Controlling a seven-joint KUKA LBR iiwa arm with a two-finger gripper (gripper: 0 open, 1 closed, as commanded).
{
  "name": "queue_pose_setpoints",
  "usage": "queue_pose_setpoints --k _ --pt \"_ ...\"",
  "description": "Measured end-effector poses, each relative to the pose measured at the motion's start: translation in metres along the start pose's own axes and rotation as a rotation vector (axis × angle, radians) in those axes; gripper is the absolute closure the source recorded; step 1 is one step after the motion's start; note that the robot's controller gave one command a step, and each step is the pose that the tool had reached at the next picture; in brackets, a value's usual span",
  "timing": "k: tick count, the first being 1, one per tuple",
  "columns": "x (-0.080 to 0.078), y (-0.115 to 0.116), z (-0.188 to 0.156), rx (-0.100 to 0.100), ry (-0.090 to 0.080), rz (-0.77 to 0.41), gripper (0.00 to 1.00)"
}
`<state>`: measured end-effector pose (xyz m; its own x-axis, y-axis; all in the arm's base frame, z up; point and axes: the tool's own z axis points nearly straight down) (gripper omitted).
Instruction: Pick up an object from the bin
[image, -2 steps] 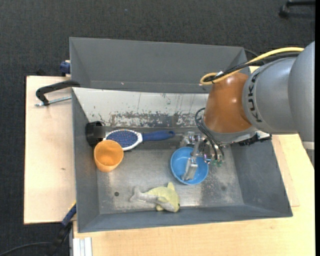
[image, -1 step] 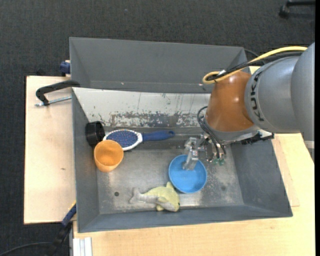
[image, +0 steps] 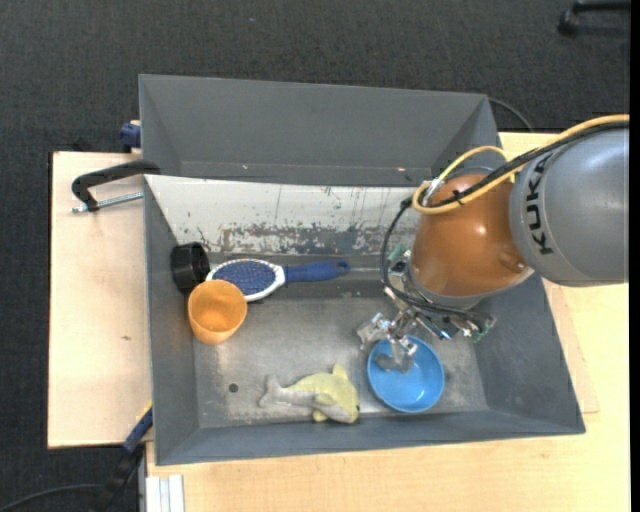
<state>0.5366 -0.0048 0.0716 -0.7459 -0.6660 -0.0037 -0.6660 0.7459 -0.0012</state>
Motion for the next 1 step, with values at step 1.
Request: queue_pose_setpoints --k 1 --pt "0.0109 -0.0156 -0.1403 0.008 -0.007 -0.017 1.0"
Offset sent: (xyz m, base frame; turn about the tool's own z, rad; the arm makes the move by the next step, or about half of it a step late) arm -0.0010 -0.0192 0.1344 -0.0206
